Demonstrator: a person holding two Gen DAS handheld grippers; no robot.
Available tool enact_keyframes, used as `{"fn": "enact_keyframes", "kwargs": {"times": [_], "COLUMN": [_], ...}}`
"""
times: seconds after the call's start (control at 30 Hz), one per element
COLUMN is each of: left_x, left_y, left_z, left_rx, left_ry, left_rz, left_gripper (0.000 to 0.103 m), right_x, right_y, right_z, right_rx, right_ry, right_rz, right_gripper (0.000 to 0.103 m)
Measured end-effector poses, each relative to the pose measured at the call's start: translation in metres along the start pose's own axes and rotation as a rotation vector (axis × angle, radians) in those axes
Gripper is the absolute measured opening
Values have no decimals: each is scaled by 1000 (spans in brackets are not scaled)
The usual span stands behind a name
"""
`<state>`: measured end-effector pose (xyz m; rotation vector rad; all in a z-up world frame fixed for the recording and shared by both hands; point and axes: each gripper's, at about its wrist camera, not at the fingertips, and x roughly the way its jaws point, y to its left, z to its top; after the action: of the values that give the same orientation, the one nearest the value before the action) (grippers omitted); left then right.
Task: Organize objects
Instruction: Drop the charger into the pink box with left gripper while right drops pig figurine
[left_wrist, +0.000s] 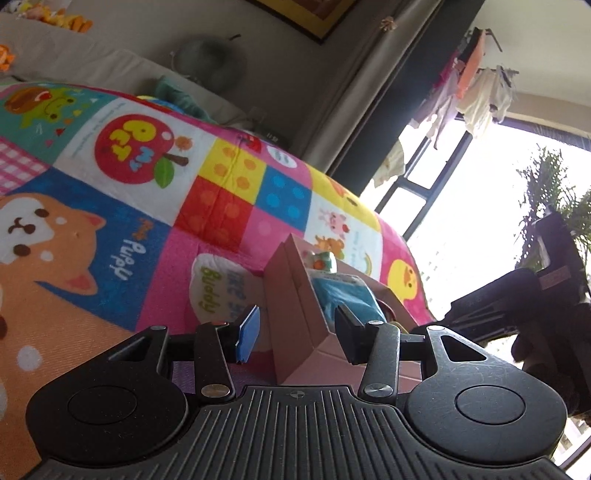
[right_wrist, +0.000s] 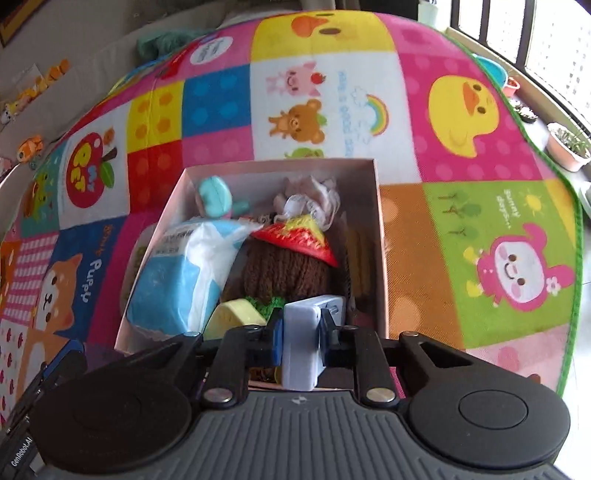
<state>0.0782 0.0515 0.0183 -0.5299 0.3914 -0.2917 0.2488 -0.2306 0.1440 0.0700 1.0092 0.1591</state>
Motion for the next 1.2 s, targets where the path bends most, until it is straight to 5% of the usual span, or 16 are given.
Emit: {"fn": "enact_keyframes", "kwargs": {"times": [0.2, 0.33, 0.53, 0.87, 0.97, 1.07, 1.2], "left_x": [0, 2, 2, 8, 14, 28, 66], "left_y": [1, 1, 5, -9, -25, -46, -67], "left_z": [0, -2, -2, -1, 7, 16, 23], "left_rx": [-8, 1, -12, 59, 122, 190, 300], "left_ry": [2, 7, 0, 43, 77, 120, 252], "left_rz": [-11, -2, 15, 53, 63, 80, 254], "left_gripper": [49, 49, 49, 49, 49, 49, 50], "right_x": [-59, -58, -38, -46, -41, -37, -37], "right_y": [8, 15, -16, -40, -36, -37, -40], "right_z": [26, 33, -2, -22, -33, -53, -82], "right_rx": [-90, -197, -137, -39, -64, -87, -152], "right_ry": [-251, -368, -214, -247, -289, -307, -335], "right_rz": [-45, -59, 18, 69, 29, 27, 28], "right_gripper": [17, 17, 20, 21, 40, 43, 43]}}
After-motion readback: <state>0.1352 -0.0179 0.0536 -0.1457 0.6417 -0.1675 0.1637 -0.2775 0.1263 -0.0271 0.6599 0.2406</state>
